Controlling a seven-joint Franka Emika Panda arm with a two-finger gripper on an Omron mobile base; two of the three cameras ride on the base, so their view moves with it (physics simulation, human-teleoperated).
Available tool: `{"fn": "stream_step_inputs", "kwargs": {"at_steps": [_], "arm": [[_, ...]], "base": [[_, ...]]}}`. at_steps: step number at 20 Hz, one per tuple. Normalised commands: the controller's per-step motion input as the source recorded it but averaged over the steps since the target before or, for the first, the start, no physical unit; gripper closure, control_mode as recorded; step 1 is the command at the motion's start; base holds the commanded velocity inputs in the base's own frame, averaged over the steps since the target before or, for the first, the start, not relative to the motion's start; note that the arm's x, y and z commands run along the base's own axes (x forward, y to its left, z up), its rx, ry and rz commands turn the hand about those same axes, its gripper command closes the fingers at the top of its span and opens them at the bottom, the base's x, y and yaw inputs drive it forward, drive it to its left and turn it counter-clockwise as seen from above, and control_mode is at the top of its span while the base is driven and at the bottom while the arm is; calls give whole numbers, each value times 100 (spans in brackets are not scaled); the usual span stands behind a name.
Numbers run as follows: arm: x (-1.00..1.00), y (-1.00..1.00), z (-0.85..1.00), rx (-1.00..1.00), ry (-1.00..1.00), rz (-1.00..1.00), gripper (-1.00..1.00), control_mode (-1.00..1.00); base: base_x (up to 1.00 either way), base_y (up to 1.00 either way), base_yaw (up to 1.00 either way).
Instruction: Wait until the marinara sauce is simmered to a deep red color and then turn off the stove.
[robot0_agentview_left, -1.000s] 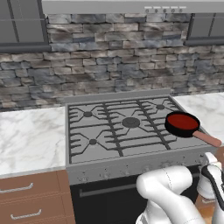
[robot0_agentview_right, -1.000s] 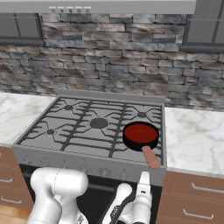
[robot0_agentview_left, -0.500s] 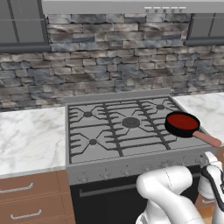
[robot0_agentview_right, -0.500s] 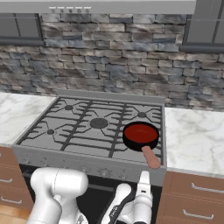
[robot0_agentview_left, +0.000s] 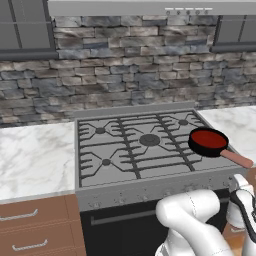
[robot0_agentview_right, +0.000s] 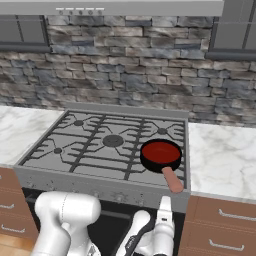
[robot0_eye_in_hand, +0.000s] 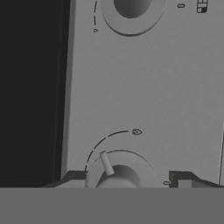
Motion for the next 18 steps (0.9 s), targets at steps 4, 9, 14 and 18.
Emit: {"fn": "stream_step_inputs", "kwargs": {"at_steps": [4,9,14,18], "arm": [[6,-2,0,18,4,-17,100,-100],[0,-12,0,25,5,-25,100,-100],[0,-21,-10,31,11,-37,100,-100],[-2,-27,-10,36,12,-39,100,-100]], "base": [[0,0,0],[0,0,0],[0,0,0],[0,0,0]]}}
